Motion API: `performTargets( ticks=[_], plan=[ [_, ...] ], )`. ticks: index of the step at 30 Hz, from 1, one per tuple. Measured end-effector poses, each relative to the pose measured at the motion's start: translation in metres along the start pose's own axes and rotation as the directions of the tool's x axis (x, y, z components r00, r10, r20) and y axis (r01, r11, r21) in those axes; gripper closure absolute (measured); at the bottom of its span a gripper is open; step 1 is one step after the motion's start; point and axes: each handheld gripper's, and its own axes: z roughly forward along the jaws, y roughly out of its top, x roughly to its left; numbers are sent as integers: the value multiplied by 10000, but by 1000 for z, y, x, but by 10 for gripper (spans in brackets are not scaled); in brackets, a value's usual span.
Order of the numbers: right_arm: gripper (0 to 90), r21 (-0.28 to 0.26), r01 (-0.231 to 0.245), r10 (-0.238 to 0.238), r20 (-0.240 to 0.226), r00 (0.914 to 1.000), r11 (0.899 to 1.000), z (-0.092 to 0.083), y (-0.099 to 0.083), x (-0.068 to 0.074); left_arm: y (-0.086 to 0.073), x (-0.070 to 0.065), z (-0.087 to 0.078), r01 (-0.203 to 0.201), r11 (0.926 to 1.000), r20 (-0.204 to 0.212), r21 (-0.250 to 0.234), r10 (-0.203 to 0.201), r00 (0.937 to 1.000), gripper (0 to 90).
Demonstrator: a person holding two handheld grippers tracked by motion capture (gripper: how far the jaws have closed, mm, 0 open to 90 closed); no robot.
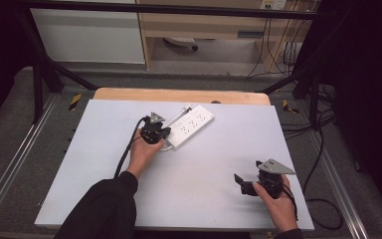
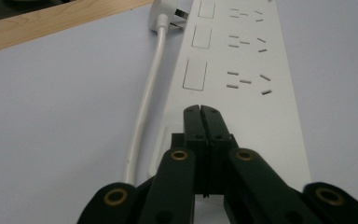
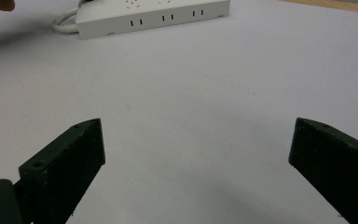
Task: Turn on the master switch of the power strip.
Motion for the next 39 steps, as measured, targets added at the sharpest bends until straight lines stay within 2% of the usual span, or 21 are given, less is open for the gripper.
performTargets(
  ticks=[39],
  plan=[
    [38,83,-20,20,6,10000,10000,0,-1,-1,-1,-1,1,-128,9999,15,2,128,9999,900]
  ],
)
